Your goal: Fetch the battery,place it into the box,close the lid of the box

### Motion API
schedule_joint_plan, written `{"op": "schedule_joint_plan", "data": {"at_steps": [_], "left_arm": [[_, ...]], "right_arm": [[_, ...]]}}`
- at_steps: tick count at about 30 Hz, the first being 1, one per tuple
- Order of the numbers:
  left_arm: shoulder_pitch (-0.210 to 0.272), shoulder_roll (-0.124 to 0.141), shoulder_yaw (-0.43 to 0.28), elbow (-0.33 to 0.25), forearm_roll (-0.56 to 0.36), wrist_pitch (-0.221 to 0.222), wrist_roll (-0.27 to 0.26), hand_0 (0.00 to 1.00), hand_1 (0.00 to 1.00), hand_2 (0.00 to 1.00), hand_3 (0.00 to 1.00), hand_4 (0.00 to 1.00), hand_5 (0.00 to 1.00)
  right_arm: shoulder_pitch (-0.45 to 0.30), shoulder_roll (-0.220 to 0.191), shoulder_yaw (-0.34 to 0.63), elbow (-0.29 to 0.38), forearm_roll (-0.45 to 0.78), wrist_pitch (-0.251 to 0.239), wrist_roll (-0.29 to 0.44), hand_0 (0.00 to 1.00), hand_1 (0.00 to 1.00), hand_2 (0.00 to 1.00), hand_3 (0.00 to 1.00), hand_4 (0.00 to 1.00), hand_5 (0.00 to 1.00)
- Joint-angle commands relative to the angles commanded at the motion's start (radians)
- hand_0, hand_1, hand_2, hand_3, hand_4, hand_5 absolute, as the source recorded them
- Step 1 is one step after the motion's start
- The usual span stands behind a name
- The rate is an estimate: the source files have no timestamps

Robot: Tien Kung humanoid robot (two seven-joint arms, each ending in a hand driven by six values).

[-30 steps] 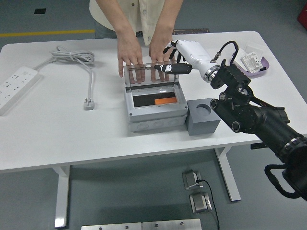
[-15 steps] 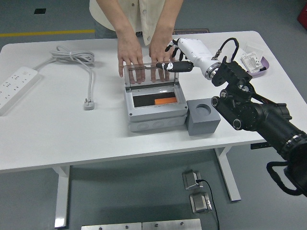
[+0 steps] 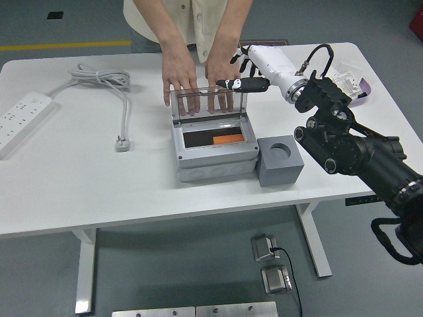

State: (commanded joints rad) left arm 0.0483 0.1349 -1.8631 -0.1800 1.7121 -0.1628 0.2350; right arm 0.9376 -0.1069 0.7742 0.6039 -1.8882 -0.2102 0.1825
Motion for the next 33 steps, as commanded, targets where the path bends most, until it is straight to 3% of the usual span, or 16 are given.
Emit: {"op": "schedule_joint_plan", "data": {"at_steps": [10,11,16,17,33], "left_arm": [[-0.001,0.002,0.004,0.0,0.006,-0.002,0.001,0.589,0.682,0.71,0.757,0.804,0.915],[-0.001,0.002,0.004,0.0,0.007,-0.002,0.001,0.589,0.682,0.709,0.756,0.804,0.916],[-0.001,0.003,0.002,0.0,0.01,-0.002,0.001,0.589,0.682,0.709,0.756,0.804,0.916],[-0.001,0.003,0.001,0.0,0.011,-0.002,0.001,0.589,0.683,0.707,0.756,0.804,0.917],[-0.001,0.0,0.0,0.0,0.008,-0.001,0.0,0.589,0.683,0.707,0.756,0.802,0.915]], "right_arm": [[-0.008,0.014,0.014,-0.03,0.011,0.028,0.017,0.372,0.407,0.534,0.673,0.978,0.766],[-0.008,0.013,0.015,-0.029,0.012,0.03,0.017,0.844,0.69,0.651,0.705,0.985,0.81],[-0.011,0.015,0.016,-0.025,0.019,0.036,0.016,0.844,0.69,0.651,0.705,0.985,0.81],[-0.013,0.016,0.015,-0.025,0.021,0.035,0.016,0.984,0.794,0.754,0.75,0.994,0.885],[-0.03,0.017,-0.007,-0.018,0.041,0.019,0.014,0.998,0.801,0.78,0.769,0.988,0.881]]}}
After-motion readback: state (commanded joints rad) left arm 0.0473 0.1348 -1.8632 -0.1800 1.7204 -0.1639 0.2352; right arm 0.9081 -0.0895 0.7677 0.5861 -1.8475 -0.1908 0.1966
